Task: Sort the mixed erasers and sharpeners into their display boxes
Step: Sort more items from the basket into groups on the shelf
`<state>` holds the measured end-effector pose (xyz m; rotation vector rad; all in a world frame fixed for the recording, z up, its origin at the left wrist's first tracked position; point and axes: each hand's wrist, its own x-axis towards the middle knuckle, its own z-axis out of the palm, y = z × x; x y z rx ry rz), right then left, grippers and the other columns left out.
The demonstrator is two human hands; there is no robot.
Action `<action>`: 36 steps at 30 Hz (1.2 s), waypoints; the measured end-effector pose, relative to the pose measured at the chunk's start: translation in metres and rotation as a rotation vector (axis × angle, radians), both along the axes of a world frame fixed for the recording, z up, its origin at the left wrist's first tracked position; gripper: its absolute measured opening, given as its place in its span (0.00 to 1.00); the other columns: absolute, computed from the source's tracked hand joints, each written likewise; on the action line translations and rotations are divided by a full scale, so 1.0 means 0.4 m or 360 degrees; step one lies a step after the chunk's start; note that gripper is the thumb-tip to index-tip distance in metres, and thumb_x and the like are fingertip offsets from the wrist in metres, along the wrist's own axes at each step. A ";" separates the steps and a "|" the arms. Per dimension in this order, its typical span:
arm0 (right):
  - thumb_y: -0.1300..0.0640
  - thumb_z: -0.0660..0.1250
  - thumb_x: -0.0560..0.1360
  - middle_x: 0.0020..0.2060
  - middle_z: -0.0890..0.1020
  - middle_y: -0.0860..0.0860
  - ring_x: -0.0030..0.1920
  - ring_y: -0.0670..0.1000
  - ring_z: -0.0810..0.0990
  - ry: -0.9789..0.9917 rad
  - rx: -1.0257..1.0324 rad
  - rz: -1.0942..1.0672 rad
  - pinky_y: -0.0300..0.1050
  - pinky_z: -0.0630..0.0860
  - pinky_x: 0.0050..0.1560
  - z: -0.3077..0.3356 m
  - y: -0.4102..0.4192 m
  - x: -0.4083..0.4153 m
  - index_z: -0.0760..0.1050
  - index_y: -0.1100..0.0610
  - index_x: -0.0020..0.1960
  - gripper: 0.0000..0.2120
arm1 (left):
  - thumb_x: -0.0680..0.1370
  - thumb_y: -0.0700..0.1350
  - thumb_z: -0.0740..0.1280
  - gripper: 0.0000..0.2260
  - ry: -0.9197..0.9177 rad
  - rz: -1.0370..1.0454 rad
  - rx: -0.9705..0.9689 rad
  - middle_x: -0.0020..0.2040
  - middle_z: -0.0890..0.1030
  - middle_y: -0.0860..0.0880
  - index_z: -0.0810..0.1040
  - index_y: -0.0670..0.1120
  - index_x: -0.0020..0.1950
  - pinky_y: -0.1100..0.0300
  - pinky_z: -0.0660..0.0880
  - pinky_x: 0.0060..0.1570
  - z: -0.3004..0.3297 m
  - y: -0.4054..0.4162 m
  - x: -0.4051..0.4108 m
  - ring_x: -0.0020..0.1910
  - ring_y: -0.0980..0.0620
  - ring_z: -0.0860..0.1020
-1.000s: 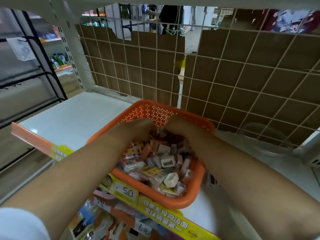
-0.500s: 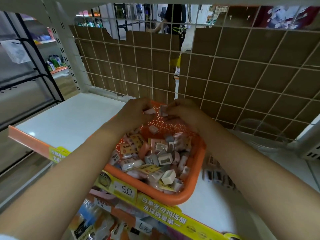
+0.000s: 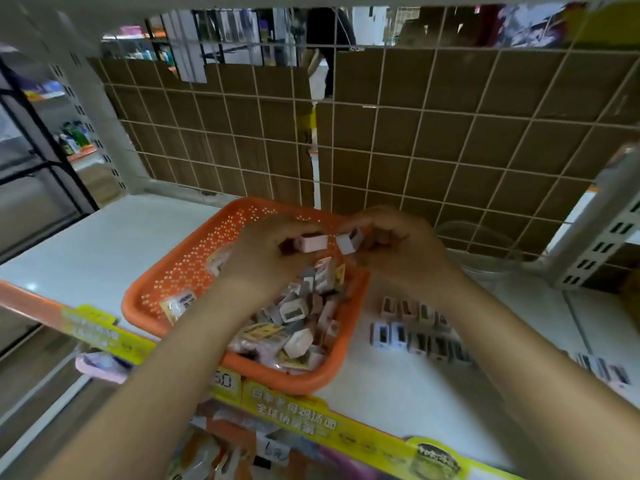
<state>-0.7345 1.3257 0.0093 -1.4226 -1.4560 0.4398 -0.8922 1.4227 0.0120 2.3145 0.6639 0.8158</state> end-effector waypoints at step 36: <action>0.52 0.69 0.72 0.58 0.76 0.52 0.58 0.50 0.71 -0.0744 -0.0814 -0.0668 0.31 0.58 0.47 -0.146 -0.506 0.225 0.74 0.56 0.63 0.20 | 0.66 0.55 0.66 0.20 0.0600 -0.0578 0.0139 0.50 0.77 0.47 0.78 0.44 0.53 0.57 0.65 0.49 -0.190 -0.391 0.381 0.52 0.46 0.72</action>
